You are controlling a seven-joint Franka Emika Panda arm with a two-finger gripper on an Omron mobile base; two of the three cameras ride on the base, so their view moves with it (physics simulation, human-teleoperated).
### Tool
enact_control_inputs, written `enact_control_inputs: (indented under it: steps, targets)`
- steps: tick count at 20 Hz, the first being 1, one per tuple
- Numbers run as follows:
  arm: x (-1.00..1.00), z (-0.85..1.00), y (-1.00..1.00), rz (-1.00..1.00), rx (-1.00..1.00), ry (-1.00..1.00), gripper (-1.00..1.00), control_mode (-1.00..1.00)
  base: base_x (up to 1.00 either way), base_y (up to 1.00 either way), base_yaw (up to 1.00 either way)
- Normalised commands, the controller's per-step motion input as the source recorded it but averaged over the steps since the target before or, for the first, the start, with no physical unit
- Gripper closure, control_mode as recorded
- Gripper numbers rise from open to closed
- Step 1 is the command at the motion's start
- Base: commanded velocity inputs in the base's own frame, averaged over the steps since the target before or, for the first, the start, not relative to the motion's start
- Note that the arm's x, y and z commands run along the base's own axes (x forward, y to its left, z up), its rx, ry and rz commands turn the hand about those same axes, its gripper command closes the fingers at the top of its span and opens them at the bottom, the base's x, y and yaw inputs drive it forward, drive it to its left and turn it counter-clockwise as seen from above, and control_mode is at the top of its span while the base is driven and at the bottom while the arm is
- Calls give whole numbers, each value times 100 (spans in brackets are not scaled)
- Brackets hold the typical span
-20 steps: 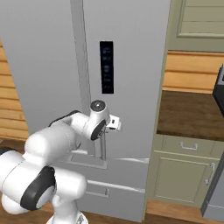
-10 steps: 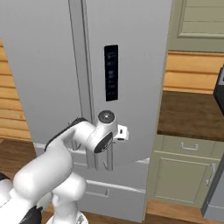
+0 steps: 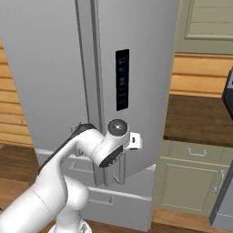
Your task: Take the strawberry from the fridge and place it on top of the pancake, located on the dining counter.
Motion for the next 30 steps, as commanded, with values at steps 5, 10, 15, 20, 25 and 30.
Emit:
enact_control_inputs:
  steps: [5, 10, 15, 20, 25, 30]
  targets:
    - [-60, 100, 4, 4, -3, 0, -100, -100, 0, 0, 0]
    - [-53, 95, 63, -6, -31, 7, -100, -100, 0, 0, 0]
    - [-35, 85, 100, -9, -53, 11, -100, -100, 0, 0, 0]
    - [-5, 77, 100, -10, -62, 12, -100, -100, 0, 0, 0]
    - [62, 8, 62, -7, -58, 35, -100, -100, 0, 0, 0]
    - [58, -20, 0, 0, -16, -2, -100, -100, 0, 0, 0]
